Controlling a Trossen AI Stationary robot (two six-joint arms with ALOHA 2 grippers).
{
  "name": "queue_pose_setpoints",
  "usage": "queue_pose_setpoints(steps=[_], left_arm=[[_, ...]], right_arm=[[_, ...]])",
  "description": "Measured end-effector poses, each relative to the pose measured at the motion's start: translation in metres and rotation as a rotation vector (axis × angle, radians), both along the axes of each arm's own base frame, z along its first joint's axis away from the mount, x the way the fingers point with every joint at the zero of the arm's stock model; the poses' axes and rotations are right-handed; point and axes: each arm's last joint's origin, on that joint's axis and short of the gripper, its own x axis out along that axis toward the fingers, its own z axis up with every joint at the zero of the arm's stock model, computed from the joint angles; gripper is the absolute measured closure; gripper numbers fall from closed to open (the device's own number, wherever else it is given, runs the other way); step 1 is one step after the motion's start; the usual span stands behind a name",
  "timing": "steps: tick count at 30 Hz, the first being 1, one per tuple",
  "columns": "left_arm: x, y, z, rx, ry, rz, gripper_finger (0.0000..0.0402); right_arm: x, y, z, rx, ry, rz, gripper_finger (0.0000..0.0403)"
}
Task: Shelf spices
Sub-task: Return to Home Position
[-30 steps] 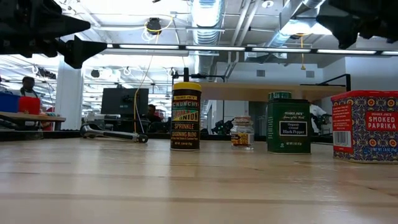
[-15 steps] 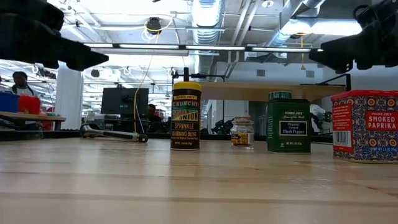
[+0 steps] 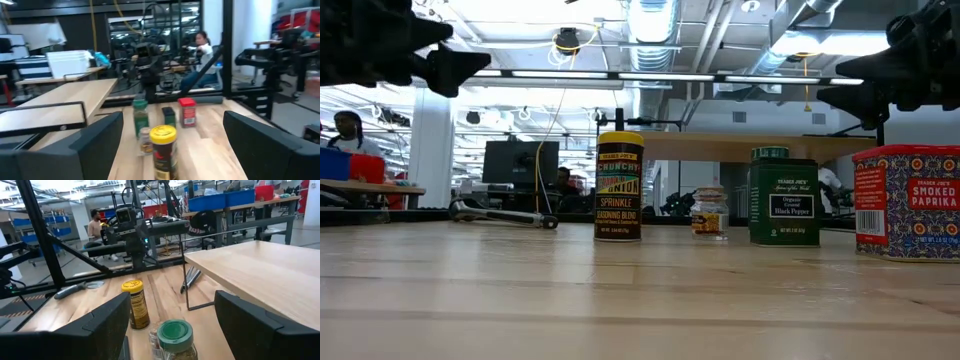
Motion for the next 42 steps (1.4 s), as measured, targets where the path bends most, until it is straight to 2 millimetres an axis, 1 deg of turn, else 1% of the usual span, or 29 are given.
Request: queue_pose_setpoints(steps=[4,9,11,15,21,29,42], left_arm=[[-0.002,-0.001,0.001,0.002,-0.018,-0.049,0.0066],[-0.008,-0.001,0.015,0.002,-0.173,-0.049,0.0066],[-0.008,-0.001,0.017,-0.016,-0.190,-0.053,0.0066],[-0.006,-0.001,0.011,-0.045,-0.121,-0.047,0.0066],[-0.005,0.000,0.003,-0.163,-0.039,-0.050,0.0066],[-0.004,-0.001,-0.010,-0.142,0.105,-0.043,0.0066],[-0.004,-0.001,-0.008,-0.166,0.116,-0.063,0.0066]], right_arm=[[0.000,0.000,0.000,0.001,0.000,0.000,0.0111],[0.000,0.000,0.000,0.001,0.001,0.000,0.0111],[0.000,0.000,0.000,0.001,0.001,0.000,0.0111],[0.000,0.000,0.000,0.001,0.001,-0.001,0.0111],[0.000,0.000,-0.001,0.001,0.002,-0.001,0.0111],[0.000,0.000,-0.001,0.002,0.003,-0.001,0.0111],[0.000,0.000,-0.001,0.002,0.003,-0.002,0.0111]])
